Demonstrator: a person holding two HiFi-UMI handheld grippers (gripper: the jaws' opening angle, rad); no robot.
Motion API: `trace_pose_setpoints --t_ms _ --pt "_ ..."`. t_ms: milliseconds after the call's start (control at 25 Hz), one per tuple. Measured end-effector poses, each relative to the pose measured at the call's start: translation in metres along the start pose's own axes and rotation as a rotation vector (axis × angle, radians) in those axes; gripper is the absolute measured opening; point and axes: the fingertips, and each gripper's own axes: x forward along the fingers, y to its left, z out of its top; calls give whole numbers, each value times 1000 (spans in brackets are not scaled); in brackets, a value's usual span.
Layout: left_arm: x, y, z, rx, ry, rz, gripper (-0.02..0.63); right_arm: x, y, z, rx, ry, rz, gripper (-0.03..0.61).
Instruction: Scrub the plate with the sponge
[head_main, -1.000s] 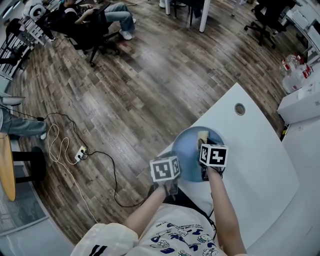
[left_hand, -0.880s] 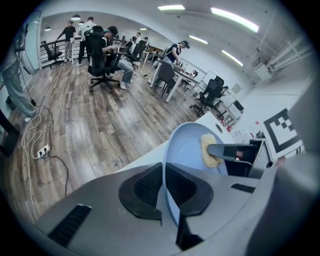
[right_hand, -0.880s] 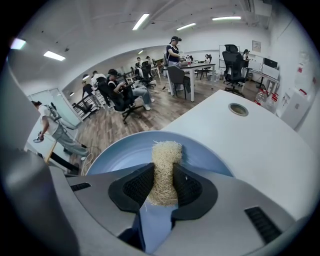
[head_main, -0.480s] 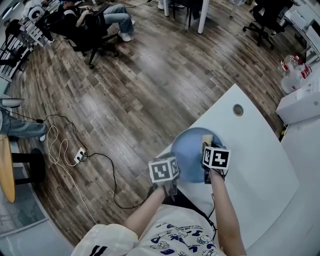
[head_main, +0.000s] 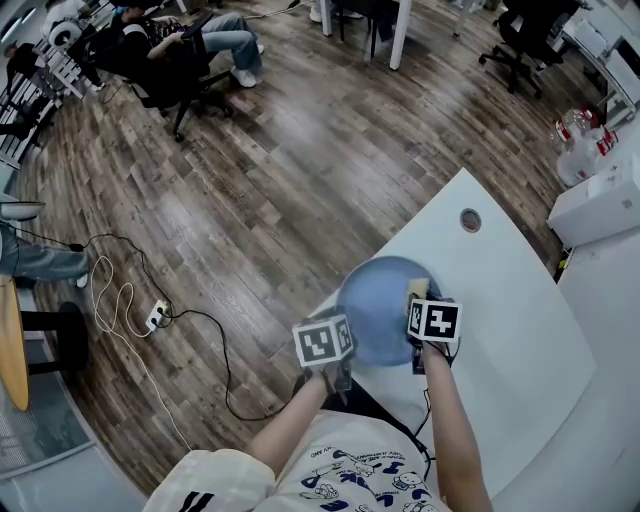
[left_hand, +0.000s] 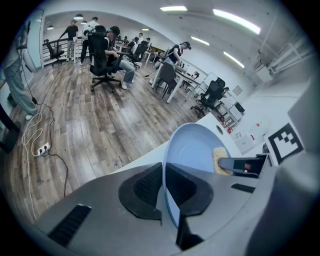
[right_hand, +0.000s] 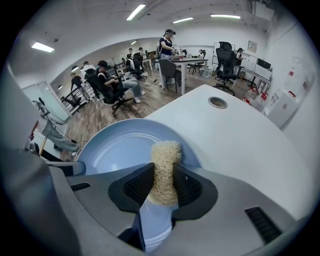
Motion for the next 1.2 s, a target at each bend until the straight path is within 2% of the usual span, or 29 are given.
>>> trace_pose_setpoints --t_ms 280,1200 --pt "2 3 -3 -4 3 8 25 -5 -6 -11 -17 30 -22 117" --pt "3 -1 -3 -31 3 -3 25 -20 -12 -43 -43 88 -11 117"
